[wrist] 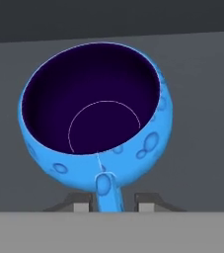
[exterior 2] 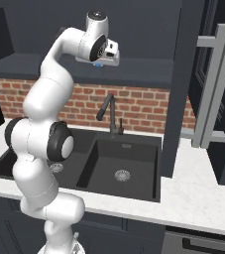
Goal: Gather all objects into one cabinet and sort the glasses and bowls to opposite sides.
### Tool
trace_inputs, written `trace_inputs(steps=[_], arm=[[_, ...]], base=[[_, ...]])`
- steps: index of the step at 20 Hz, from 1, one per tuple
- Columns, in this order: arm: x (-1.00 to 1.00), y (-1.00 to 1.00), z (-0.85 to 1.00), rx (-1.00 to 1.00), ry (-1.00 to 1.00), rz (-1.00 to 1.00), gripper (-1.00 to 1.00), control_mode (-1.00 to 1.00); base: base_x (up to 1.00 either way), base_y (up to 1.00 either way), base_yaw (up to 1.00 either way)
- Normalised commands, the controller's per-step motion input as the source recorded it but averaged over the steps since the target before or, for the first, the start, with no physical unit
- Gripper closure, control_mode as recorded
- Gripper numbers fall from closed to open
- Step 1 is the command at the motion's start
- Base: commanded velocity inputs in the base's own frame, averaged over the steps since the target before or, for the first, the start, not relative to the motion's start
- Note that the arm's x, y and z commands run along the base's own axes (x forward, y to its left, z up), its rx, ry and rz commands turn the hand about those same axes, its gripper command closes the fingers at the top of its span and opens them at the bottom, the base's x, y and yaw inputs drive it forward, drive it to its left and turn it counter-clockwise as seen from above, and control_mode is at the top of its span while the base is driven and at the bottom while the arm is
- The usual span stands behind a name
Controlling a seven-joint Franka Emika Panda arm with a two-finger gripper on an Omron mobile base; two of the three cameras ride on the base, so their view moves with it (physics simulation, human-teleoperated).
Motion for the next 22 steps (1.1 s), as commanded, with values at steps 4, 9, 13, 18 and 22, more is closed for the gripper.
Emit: trace_inputs(steps=[4,9,13,18,22], arm=[[-0.23,0.16,0.00,0.00,-0.09,0.00,1.00,-1.00],[-0.15,0.25,0.00,0.00,-0.10,0.01,1.00,-1.00],[-0.04,0.32,0.00,0.00,-0.11,0.01,1.00,-1.00],[0.00,0.31,0.00,0.00,-0.17,0.03,1.00,-1.00],[-0.14,0.18,0.00,0.00,-0.07,0.10,1.00,-1.00]], base=[[0.00,0.00,0.00],[0.00,0.00,0.00],[0.00,0.00,0.00],[0.00,0.00,0.00],[0.00,0.00,0.00]])
